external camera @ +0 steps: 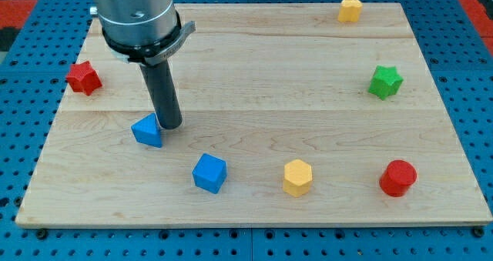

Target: Move the blue triangle to bottom left

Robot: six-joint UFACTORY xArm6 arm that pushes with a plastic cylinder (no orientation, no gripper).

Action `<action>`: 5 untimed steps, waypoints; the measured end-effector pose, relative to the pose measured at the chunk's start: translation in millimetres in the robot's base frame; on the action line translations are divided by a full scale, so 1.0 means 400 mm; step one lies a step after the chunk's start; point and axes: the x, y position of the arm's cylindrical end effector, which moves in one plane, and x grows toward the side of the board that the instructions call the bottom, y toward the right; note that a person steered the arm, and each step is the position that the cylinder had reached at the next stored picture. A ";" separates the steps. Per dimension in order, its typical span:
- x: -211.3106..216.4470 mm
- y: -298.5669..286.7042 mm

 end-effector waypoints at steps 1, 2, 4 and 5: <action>0.005 -0.057; 0.072 -0.069; 0.053 -0.234; 0.075 -0.251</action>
